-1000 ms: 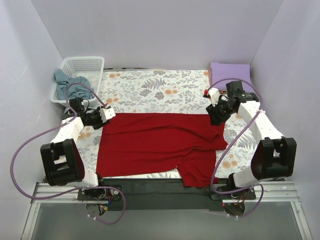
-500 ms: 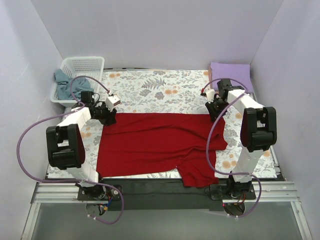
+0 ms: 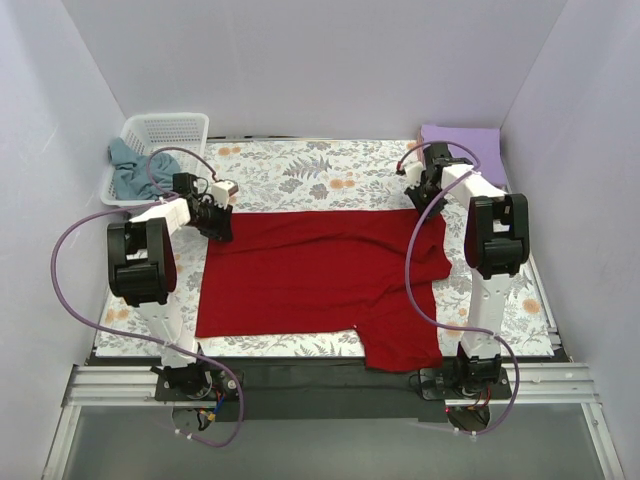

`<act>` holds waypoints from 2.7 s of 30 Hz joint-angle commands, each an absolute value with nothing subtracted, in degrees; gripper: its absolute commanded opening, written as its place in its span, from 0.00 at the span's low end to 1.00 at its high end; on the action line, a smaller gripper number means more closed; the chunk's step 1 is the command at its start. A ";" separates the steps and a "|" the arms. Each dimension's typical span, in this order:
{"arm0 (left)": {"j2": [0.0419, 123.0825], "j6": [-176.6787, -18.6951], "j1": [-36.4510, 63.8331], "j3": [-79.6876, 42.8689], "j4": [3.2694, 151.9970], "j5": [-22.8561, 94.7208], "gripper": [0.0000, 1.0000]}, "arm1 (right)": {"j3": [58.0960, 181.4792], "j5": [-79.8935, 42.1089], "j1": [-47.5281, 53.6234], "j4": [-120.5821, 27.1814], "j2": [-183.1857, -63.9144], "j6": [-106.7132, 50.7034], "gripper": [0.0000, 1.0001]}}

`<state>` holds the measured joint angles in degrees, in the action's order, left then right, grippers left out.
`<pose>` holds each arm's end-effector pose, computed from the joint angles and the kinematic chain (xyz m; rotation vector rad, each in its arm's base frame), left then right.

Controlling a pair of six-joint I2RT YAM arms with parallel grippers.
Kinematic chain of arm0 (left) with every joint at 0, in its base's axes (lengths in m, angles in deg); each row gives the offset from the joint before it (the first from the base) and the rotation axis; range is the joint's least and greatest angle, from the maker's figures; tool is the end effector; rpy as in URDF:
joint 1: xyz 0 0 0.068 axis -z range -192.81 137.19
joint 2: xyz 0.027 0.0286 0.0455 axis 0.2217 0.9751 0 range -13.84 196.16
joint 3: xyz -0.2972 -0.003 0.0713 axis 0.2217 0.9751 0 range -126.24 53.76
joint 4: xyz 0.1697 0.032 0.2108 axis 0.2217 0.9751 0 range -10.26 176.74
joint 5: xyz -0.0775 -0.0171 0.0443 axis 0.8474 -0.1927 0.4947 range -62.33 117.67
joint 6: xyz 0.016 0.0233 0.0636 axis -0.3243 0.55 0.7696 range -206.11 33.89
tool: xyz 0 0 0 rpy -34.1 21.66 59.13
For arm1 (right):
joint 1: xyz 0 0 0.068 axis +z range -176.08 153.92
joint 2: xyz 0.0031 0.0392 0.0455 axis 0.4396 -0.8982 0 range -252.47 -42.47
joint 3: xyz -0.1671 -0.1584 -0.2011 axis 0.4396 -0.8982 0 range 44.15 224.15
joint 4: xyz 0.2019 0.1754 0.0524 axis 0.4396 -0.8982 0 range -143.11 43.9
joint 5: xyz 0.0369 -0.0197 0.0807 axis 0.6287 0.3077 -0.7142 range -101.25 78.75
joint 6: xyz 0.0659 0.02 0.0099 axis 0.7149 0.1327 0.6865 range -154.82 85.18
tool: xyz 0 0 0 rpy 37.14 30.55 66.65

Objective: Fold and stack the t-shirts
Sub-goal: Fold the tshirt

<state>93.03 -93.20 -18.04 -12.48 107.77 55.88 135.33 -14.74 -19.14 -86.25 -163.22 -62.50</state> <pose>0.3862 0.0085 0.1614 -0.1627 2.6978 -0.6863 0.4666 0.0602 0.1725 -0.8422 2.6521 -0.0062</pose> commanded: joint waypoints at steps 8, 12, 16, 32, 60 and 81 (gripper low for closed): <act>90.67 -98.76 -17.64 -18.05 110.85 61.59 0.24 | 145.14 -24.32 -19.22 -87.59 -158.94 -59.79 0.27; 87.32 -98.24 -17.56 -17.25 111.55 63.79 0.26 | 147.24 -31.10 -18.79 -90.13 -158.92 -56.97 0.34; 85.56 -98.24 -17.47 -17.87 113.22 63.88 0.28 | 150.06 -33.49 -17.30 -91.89 -162.17 -54.95 0.37; 85.82 -100.88 -17.55 -16.20 110.94 65.90 0.29 | 153.84 -28.75 -13.42 -91.98 -171.76 -56.44 0.46; 87.76 -101.31 -17.55 -16.64 110.59 68.72 0.29 | 153.05 -25.66 -12.28 -92.42 -174.22 -58.64 0.42; 86.44 -101.58 -17.47 -16.29 110.32 68.89 0.29 | 147.25 -32.87 -9.12 -96.29 -163.68 -58.90 0.01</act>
